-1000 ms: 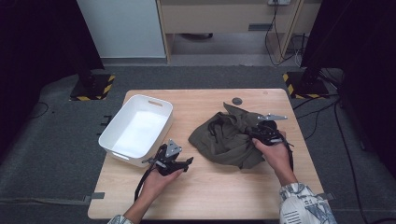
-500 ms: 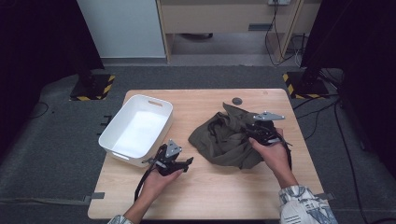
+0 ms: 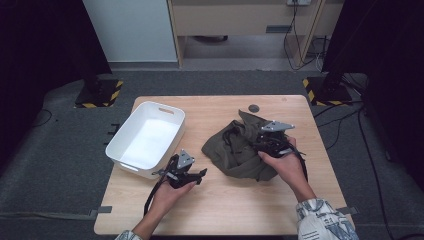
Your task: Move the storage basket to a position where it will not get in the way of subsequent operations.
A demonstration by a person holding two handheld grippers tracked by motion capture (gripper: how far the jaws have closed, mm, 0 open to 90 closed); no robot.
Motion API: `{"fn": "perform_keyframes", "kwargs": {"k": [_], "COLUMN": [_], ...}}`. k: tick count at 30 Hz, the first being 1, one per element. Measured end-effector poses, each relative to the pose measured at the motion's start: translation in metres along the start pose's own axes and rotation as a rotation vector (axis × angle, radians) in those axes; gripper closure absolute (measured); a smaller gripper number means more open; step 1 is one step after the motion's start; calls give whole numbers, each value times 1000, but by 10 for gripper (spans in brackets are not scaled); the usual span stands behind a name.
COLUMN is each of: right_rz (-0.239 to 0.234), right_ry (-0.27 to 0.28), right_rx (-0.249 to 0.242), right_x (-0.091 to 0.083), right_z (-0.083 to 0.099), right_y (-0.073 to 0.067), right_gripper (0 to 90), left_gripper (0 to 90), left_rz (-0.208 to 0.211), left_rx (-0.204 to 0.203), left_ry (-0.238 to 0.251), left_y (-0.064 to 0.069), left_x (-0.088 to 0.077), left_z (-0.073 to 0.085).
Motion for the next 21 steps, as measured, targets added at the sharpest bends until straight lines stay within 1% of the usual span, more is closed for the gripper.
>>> {"fn": "perform_keyframes", "kwargs": {"k": [1,4,8,9,11,12,14,15,16,17,18,19,20,21], "right_rz": [6,12,12,25,55,77,95,98,99,98,94,86,76,78], "right_ry": [-4,-27,-44,-55,-79,-90,-92,-84,-73,-63,-51,-49,-42,-36], "right_rx": [4,-15,-46,-69,-86,-87,-70,-43,-20,-12,12,26,46,67], "right_x": [2,10,19,21,27,29,30,30,28,27,25,24,22,20], "right_z": [1,1,0,1,1,1,-3,-6,-10,-13,-18,-21,-25,-31], "right_y": [0,-1,-7,-7,-6,-4,0,2,5,6,9,11,13,18], "right_gripper": [442,403,348,347,364,401,481,526,621,666,698,737,760,779], "left_gripper": [315,315,314,314,314,314,314,314,314,314,314,314,314,314], "left_rz": [1,3,2,2,4,4,5,4,4,4,4,4,5,5], "left_rx": [0,2,-2,0,1,1,2,2,1,0,0,1,0,1], "left_ry": [0,0,0,-1,1,1,3,3,3,2,2,3,5,5], "left_y": [1,2,0,1,1,2,2,1,1,1,1,1,1,1], "left_x": [0,0,1,1,0,0,0,0,0,0,0,0,0,0], "left_z": [0,0,0,0,0,-1,-1,-1,-1,-1,-1,-1,-1,-1]}}
Point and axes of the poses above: each handheld gripper's, and its own axes: x roughly forward along the jaws, z roughly out of its underside, y roughly to its right, the point moved 6 cm from there along x, roughly forward along the jaws, and after that the axes turned 2 degrees about z, right-handed, at the moved point
